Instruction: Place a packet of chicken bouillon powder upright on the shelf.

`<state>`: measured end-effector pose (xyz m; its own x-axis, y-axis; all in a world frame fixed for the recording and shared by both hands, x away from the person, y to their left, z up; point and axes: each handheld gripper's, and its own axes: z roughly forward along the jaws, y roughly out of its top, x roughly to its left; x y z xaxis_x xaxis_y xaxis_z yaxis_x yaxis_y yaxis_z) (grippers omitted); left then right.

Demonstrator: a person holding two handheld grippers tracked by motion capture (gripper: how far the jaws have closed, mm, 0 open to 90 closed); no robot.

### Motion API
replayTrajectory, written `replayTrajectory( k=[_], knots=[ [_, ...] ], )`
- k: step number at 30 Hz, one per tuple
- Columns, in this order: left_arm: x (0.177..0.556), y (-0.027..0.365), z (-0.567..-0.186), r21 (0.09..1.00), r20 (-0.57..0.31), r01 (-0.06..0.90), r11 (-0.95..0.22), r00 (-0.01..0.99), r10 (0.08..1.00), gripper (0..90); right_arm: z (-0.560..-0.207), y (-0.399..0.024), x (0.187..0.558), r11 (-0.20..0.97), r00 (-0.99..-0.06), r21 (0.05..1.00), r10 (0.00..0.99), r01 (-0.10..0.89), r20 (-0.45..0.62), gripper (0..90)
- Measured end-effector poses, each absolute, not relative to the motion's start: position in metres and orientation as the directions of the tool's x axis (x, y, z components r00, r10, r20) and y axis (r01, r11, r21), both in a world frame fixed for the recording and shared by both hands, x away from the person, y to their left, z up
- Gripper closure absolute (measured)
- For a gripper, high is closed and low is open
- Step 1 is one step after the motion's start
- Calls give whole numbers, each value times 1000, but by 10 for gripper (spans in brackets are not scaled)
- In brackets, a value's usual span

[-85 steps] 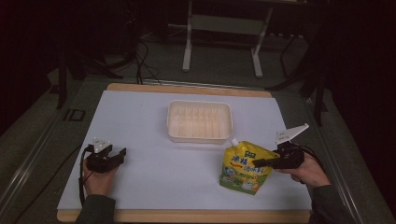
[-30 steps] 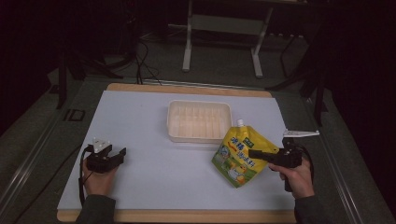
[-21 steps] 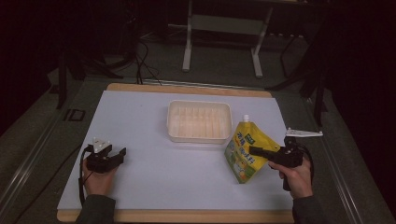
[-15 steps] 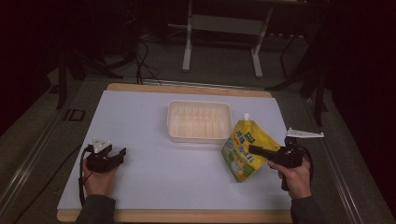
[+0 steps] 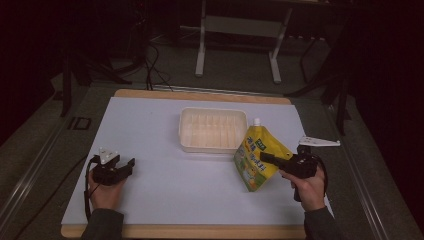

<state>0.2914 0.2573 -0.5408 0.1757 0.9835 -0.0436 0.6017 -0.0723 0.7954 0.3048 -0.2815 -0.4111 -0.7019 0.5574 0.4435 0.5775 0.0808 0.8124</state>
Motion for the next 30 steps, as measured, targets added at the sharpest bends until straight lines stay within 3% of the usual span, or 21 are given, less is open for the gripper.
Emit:
replayTrajectory(
  k=[30],
  knots=[
    [291,257,-541,794,-44,603,-73,177,983,404,-404,-268,314,18,-685,849,599,528,414,900]
  ],
)
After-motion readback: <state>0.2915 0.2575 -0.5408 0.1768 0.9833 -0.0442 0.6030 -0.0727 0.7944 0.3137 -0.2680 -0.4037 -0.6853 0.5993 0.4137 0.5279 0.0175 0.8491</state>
